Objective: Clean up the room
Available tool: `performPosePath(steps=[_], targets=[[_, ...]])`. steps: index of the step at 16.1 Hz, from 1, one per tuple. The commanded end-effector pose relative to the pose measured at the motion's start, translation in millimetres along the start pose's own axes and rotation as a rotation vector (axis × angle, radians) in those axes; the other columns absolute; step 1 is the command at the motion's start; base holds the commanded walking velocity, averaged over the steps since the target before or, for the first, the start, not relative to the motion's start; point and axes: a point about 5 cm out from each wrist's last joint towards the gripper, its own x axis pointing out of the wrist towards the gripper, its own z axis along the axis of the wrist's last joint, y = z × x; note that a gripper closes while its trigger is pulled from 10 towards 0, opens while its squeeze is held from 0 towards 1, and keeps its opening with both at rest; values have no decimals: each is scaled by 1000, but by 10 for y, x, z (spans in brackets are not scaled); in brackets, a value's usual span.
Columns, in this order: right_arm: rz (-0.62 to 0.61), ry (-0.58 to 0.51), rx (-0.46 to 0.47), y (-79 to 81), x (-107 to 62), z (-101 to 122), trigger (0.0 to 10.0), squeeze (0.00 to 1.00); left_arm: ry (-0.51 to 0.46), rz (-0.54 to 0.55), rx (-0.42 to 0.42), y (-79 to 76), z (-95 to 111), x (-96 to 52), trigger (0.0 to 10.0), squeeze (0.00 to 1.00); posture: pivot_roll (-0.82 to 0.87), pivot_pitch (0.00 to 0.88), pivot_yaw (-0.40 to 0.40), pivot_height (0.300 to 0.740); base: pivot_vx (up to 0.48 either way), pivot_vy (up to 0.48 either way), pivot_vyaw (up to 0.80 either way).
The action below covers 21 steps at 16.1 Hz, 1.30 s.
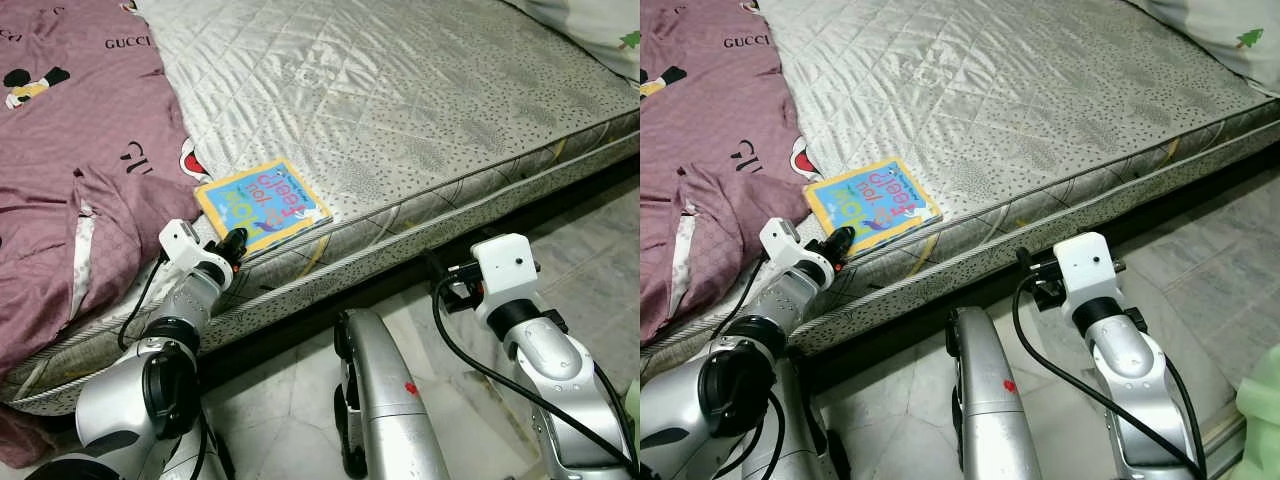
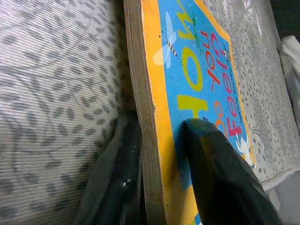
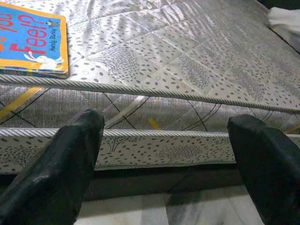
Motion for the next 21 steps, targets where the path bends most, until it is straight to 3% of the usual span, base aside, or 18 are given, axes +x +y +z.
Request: performPosePath(steps=[1,7,12,18,21], targets=[[2,-13,-15,-17,-8,45,10000,0,86,10,1,19,-178,-14,0,0,-429,183,-52,483,0,0,0],[7,-24,-21,-16,45,63,10000,0,95,3,13,15,-195,-15,0,0,-422,166,-54,483,0,0,0],[1,-36,-27,-25,101,72,10000,0,61,20,46,14,-90,-3,0,0,-412,145,-49,483,0,0,0],[-2,-83,-2,44,300,132,10000,0,-27,58,195,-8,176,17,0,0,-356,91,-33,483,0,0,0],[-6,-115,21,117,432,169,10000,0,-112,61,297,-68,442,24,0,0,-315,54,-12,483,0,0,0]])
